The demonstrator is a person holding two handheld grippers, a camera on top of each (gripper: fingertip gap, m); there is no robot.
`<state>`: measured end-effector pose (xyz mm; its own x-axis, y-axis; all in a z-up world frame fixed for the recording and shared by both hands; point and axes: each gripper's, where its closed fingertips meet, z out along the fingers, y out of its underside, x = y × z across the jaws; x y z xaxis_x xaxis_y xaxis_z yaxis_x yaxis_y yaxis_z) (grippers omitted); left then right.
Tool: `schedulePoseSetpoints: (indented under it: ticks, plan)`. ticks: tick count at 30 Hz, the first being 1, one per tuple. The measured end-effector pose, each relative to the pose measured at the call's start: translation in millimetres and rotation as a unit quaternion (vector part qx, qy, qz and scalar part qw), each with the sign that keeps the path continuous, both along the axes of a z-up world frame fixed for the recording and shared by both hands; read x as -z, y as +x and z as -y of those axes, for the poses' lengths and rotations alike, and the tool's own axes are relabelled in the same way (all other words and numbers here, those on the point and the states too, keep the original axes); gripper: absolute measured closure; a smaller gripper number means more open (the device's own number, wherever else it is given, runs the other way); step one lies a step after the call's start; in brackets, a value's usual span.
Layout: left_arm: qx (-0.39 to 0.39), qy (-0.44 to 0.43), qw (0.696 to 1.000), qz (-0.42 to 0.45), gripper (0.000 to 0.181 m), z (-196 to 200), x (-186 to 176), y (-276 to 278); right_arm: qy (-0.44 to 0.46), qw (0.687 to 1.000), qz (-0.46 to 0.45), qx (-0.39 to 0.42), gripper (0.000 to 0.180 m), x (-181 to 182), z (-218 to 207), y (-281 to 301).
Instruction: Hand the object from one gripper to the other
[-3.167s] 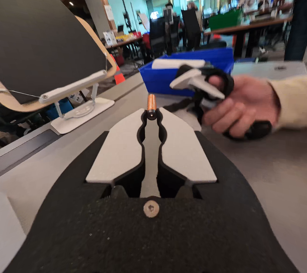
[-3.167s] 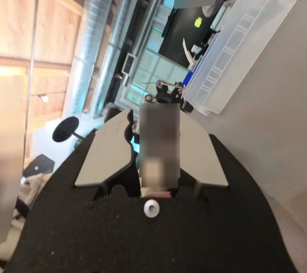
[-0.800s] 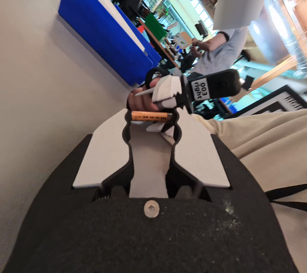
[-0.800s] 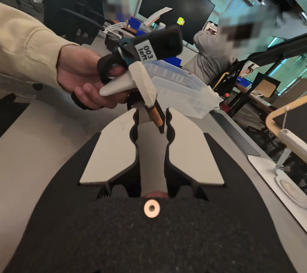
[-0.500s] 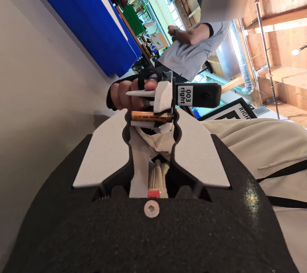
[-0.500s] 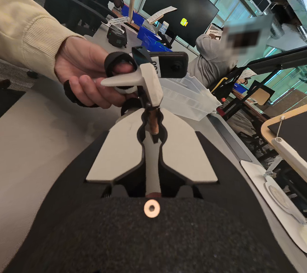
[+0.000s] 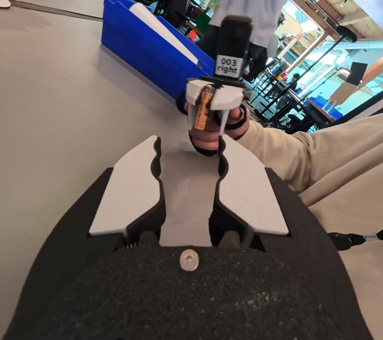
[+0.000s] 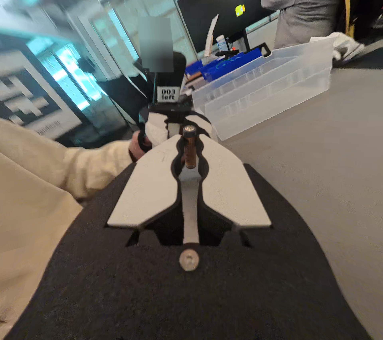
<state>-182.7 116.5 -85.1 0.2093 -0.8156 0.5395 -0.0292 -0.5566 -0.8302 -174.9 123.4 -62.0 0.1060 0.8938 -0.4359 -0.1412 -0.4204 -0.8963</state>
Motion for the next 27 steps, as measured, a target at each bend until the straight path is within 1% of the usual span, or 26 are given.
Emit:
schedulePoseSetpoints:
  ticks: [2, 4, 9, 13, 14, 15, 16, 18, 20, 22, 24, 26, 27]
  plan:
    - [0.014, 0.012, 1.0, 0.002, 0.136, 5.9, -2.1, 4.6, -0.043, 0.999, -0.027, -0.014, 0.169, -1.5, -0.5, 0.4]
    - [0.024, 0.027, 0.999, -0.004, 0.14, 10.9, -2.1, 8.9, -0.069, 0.997, -0.029, -0.029, 0.169, 1.7, 1.5, -2.3]
    - [0.02, 0.068, 0.997, -0.038, 0.146, 14.7, 3.4, 15.4, -0.086, 0.994, -0.041, -0.047, 0.169, 1.2, 5.4, -6.7]
    - [0.015, 0.075, 0.996, -0.035, 0.148, 14.6, 1.8, 18.3, -0.087, 0.994, -0.04, -0.059, 0.169, 1.6, 12.0, -14.1]
    - [0.016, 0.074, 0.997, -0.034, 0.151, 15.0, 1.7, 18.5, -0.083, 0.994, -0.032, -0.062, 0.169, 3.3, 14.0, -16.4]
    - [0.021, 0.074, 0.996, -0.035, 0.163, 16.6, 2.2, 18.4, -0.074, 0.995, -0.021, -0.062, 0.169, 5.4, 15.6, -18.3]
    - [0.026, 0.073, 0.996, -0.042, 0.17, 17.5, 4.5, 17.9, -0.065, 0.996, -0.011, -0.061, 0.169, 7.3, 16.7, -19.5]
    - [0.026, 0.065, 0.996, -0.061, 0.171, 17.1, 10.0, 16.4, -0.041, 0.998, 0.016, -0.05, 0.169, 12.5, 16.3, -21.3]
    - [0.028, 0.056, 0.997, -0.056, 0.171, 17.3, 9.2, 15.6, -0.009, 0.999, 0.027, -0.042, 0.168, 11.9, 16.5, -21.3]
    - [0.026, 0.034, 0.998, -0.038, 0.171, 15.6, 5.9, 13.0, 0.029, 0.999, 0.028, -0.027, 0.152, 7.3, 14.8, -16.5]
    - [0.015, 0.008, 1.0, -0.026, 0.171, 9.9, 5.0, 7.1, 0.088, 0.993, 0.074, -0.003, 0.132, 15.1, 10.2, -8.2]
    - [0.013, -0.023, 1.0, -0.009, 0.171, 6.0, 4.4, 1.8, 0.164, 0.976, 0.143, 0.026, 0.122, 29.6, 4.1, -1.4]
    - [0.018, -0.041, 0.999, 0.0, 0.171, 5.9, 4.6, 0.6, 0.213, 0.959, 0.184, 0.032, 0.117, 38.7, 3.3, -0.6]
